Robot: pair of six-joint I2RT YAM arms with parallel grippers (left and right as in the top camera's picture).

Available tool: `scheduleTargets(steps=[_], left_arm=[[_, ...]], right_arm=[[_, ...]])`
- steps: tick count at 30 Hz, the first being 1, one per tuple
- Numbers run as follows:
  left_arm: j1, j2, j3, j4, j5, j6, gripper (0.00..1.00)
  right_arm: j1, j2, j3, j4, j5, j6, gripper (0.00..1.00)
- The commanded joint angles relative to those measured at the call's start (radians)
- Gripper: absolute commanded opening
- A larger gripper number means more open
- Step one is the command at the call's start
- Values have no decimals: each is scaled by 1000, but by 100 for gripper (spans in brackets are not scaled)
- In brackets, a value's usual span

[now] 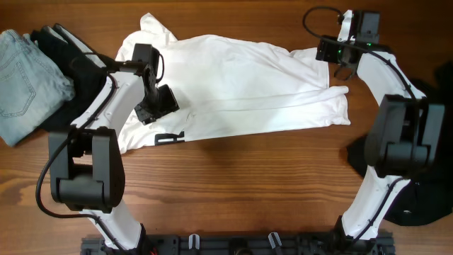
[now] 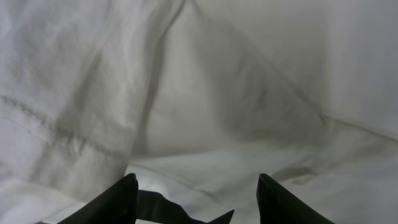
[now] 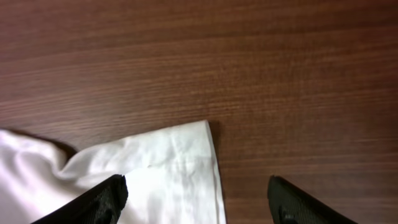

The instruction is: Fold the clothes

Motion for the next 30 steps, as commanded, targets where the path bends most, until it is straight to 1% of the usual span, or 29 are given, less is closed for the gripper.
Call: scheduleTargets(steps=[1,3,4,6,7,8,9,10,12,14,16,17,19,20,21,22,23,24,25,27,29,30], left_arm=[[-5,-7,-39,14,-13,8,61],[-5,-7,-39,14,-13,8,63],[-5,-7,-40,17,-14,8,64],[-5,-7,-52,39,-13,5,67],[-5,-7,-63,51,-13,5,69],[-5,-7,-71,54,-14,5,69],[-5,-7,-81,63,-14,5,70],[-5,-7,-91,73,-13,5,70],[-5,-7,-112,89,-13,5,72],[-5,-7,-122,96,-13,5,72],[-5,-7,-128,100,-14,5,72],[-5,-7,-131,98,-14,5,72],[-5,-7,-135,98,-14,5,72],[-5,-7,-136,98,-14,5,73],[-5,-7,-137,98,-14,5,73],[-5,-7,-137,99,-14,5,73],[-5,-7,-137,99,-14,5,73],[-5,-7,-137,99,-14,5,73],[-5,-7,-137,99,-14,5,73],[-4,-7,-137,106,-21,6,75],[1,-7,-127,113,-37,13,77],[5,-10,-109,113,-37,39,77]], right_arm=[[3,68,7,58,-17,74,77],[3,102,7,85,-77,79,75],[6,121,7,97,-115,73,72],[17,156,7,111,-113,73,68],[23,175,7,115,-94,74,60],[24,178,7,116,-78,74,45],[24,178,7,119,-31,84,17],[24,178,7,124,22,118,4],[21,177,10,145,113,171,4],[14,177,47,148,146,183,4],[14,177,138,148,173,176,4],[14,177,221,148,208,176,4],[14,177,298,153,258,176,4],[13,177,322,159,266,176,5],[14,177,334,157,266,175,20],[14,177,334,146,266,175,57],[13,177,333,114,266,162,81],[13,177,334,91,267,140,92],[13,174,334,51,266,98,100],[13,159,334,-17,280,62,100],[13,114,334,-145,287,29,100],[13,89,334,-211,281,8,100]])
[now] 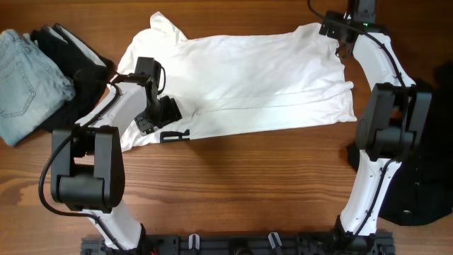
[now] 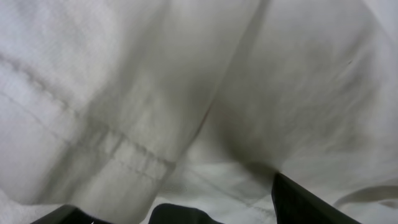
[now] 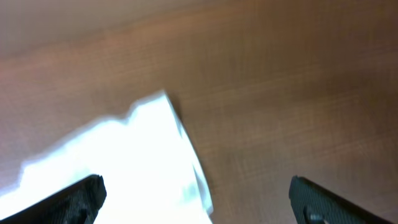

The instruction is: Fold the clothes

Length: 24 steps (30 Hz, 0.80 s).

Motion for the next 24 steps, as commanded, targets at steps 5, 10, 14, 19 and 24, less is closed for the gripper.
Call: scheduleTargets(steps=[5,10,14,19,24], left_arm=[[45,-73,173,5,-32,97,82],[69,-72,226,-15,-1,103,78],[46,-69,208,-150,43,103,76],[41,-69,163,-163,43,103,72],[40,-69,157,-168,43,103,73]], right_arm=[[-6,-126,-5,-424,5,-73,91],[-8,-125,-100,-629,-117,-24,72],[-43,-125,-145,-663,-169,27,74],[-52,-125,-156,-615,-251,71,56],[-51,-125,-191,-562,-296,140,28]])
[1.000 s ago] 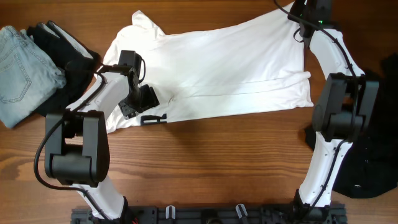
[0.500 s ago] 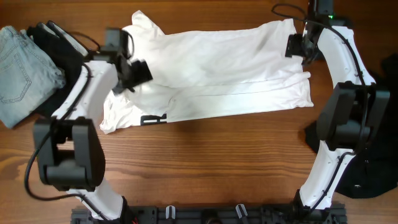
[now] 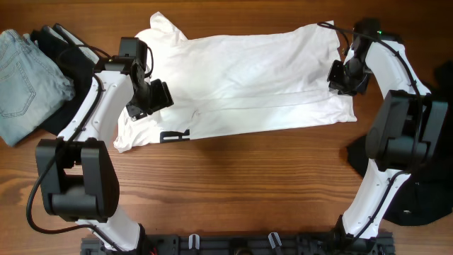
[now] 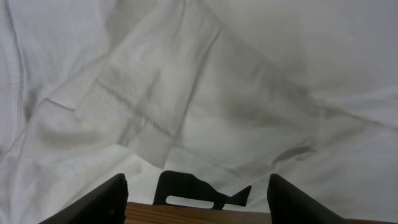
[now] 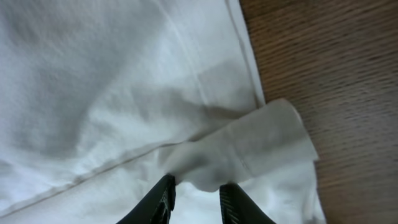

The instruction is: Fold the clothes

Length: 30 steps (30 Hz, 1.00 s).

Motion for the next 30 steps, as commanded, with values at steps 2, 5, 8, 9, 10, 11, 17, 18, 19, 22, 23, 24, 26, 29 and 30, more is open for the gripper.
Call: scheduleTargets(steps=[2,5,8,9,10,11,17,18,19,22,23,24,26,29,30], left_arm=[[-9,0,-10,-1,12,14,73],[-15,0,-10,0,12,14,73],[-15,0,-10,0,11,14,73],[-15,0,-10,0,11,14,73],[-15,0,-10,0,12,13,73],[-15,0,-10,-1,12,14,73],[-21,0,-11,-1,12,31,73],[-26,0,-11,-1,12,50,73],[-41,0,-13,1,11,84,73],[-87,0,-62,76,11,182,73],[-105,1,-98,131,12,199,73],[-119,1,-126,172,11,209,73],[-153,1,-180,247,11,243,74],[-201,1,-211,327,8,303,74],[-214,1,-214,341,8,313,73]], right_arm=[[4,-11,-32,32,-57,40,26],[4,-11,-31,56,-66,58,4],[-2,-15,-11,149,-174,66,4],[-7,-15,-2,204,-235,66,4],[-11,-15,4,262,-289,66,6],[-13,-15,13,311,-319,66,45],[-14,-34,13,175,-72,61,54],[-14,-40,13,147,-27,55,54],[-14,-41,13,109,18,53,53],[-13,-40,-18,59,60,-2,50],[-13,-40,-37,58,60,-24,50],[-13,-40,-57,58,64,-29,50],[-13,-40,-116,62,64,-43,49],[-13,-40,-220,80,64,-34,48],[-13,-40,-244,73,69,-18,48]])
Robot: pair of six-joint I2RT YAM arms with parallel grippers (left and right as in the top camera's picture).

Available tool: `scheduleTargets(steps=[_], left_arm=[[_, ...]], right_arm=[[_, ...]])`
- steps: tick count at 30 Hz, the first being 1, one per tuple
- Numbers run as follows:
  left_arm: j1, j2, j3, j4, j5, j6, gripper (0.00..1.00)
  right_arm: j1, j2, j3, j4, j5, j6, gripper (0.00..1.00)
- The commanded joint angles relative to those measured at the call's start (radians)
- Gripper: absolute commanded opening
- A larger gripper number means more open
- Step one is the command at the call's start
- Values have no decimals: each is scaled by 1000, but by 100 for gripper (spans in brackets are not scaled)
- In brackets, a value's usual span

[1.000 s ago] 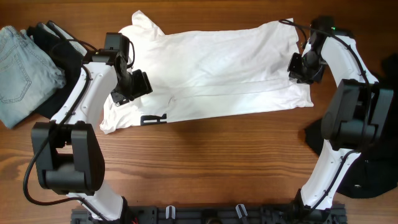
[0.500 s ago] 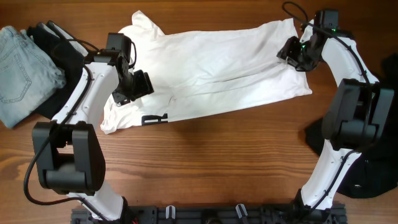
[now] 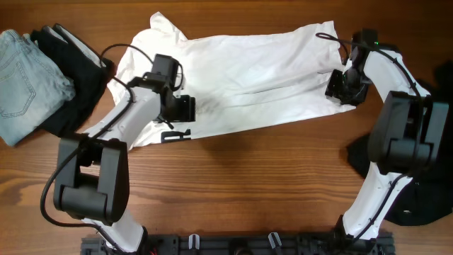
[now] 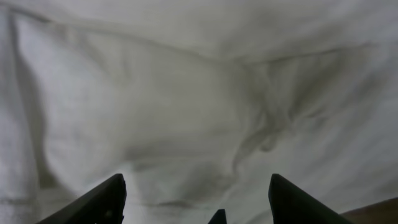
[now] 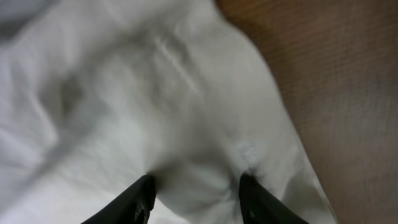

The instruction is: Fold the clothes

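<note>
A white T-shirt (image 3: 248, 71) lies spread across the far half of the wooden table (image 3: 248, 184), with a black print (image 3: 174, 134) near its lower left edge. My left gripper (image 3: 180, 110) hovers open over the shirt's left part; in the left wrist view only white cloth (image 4: 186, 93) shows between the wide-apart fingers (image 4: 106, 202). At the shirt's right edge my right gripper (image 3: 342, 91) presses down. Its fingers (image 5: 142, 198) dig into the cloth (image 5: 155, 93), and a bunch of fabric bulges between them.
Folded light-blue jeans (image 3: 21, 78) and a heap of black clothes (image 3: 71, 71) lie at the far left. Another black garment (image 3: 425, 177) lies at the right edge. Bare wood runs along the front below the shirt.
My left gripper has moved right and slightly nearer, onto the shirt's body. My right gripper stays at the right hem with its fingers wider, sunk into bunched cloth. The shirt's lower right corner has drawn inward.
First the shirt lay rumpled, with my right gripper open beyond its top right corner and my left on its left side. Then the shirt lay spread flatter toward the back. Later my right gripper pinched a fold at the right hem, where it now grips bunched cloth.
</note>
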Motion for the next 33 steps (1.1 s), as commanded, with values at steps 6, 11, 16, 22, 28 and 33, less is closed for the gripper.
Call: scheduleTargets(steps=[6,11,16,22,28,33], left_arm=[[-90,47,-23,76,-105,103,69],[-90,85,-23,122,-142,103,50],[-88,79,3,143,-238,95,4],[-1,72,98,207,-319,-79,23],[13,72,91,-23,-193,-136,41],[37,73,-76,-42,-261,-246,25]], right_arm=[[-3,2,-105,-57,58,57,48],[-3,2,-105,-55,58,57,48],[-3,2,-105,-55,58,57,48],[-3,2,-105,-50,58,58,49],[-3,2,-105,-68,58,56,51],[-3,2,-105,-182,85,58,50]])
